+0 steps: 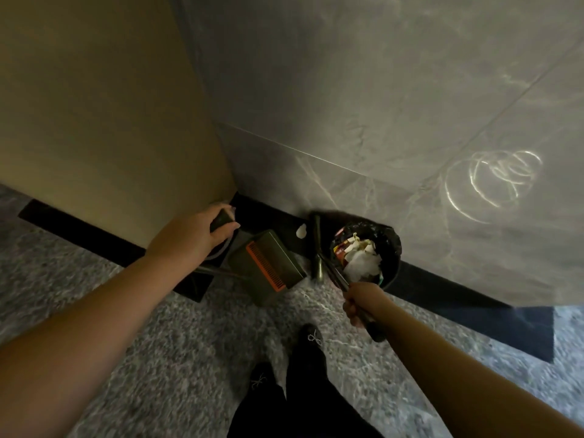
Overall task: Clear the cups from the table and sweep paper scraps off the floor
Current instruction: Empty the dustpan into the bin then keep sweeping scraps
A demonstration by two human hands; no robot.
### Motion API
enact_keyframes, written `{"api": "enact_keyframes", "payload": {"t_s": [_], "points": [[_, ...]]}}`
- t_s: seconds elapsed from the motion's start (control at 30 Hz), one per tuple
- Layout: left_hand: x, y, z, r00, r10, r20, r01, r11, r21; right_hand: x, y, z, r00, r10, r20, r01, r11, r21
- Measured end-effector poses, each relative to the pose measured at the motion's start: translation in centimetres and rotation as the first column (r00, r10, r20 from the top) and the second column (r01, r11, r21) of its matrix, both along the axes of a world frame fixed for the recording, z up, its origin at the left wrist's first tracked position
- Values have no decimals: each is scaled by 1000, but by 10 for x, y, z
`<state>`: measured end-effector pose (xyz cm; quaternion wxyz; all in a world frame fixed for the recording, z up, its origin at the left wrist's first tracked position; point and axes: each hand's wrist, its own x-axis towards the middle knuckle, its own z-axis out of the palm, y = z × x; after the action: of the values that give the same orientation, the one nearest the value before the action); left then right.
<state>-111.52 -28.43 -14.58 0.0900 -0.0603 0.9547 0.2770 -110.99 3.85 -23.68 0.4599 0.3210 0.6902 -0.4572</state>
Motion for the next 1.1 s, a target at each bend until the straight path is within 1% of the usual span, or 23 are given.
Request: {"api": "enact_keyframes", "payload": {"t_s": [0.13,0.23,0.4,0.47,0.7,0.83,0.9,1.0,1.1], "points": [[-22,1,-11,1000,24,-1,-24,1000,-8,-36,1,-18,997,-10,70,8,1000,28],[-40,9,-18,999,41,2,-41,999,9,-58,-1,-32,994,-5,105,3,1000,21],[-69,25,-27,1000,2,21,0,995,-96,-81,-13,-47,990,-9,140,17,999,-51],[-81,25,-30,999,8,54,-2,995,-102,-86,-16,-51,987,4,160,6,998,-63],[-102,13,-41,994,26,104,-8,985,-175,-89,-12,-38,967,67,247,-53,997,-64],[-98,15,-39,997,18,78,-7,989,-147,-86,-9,-17,962,42,271,-16,995,-97],[-96,16,-37,996,6,89,7,990,-142,-81,-10,-9,963,41,267,-12,994,-111],[-94,14,-37,995,3,99,9,993,-121,-78,-11,-4,968,77,239,-55,994,-97],[-93,13,-40,996,-6,92,17,993,-120,-87,-14,-6,975,159,156,-153,987,-53]]}}
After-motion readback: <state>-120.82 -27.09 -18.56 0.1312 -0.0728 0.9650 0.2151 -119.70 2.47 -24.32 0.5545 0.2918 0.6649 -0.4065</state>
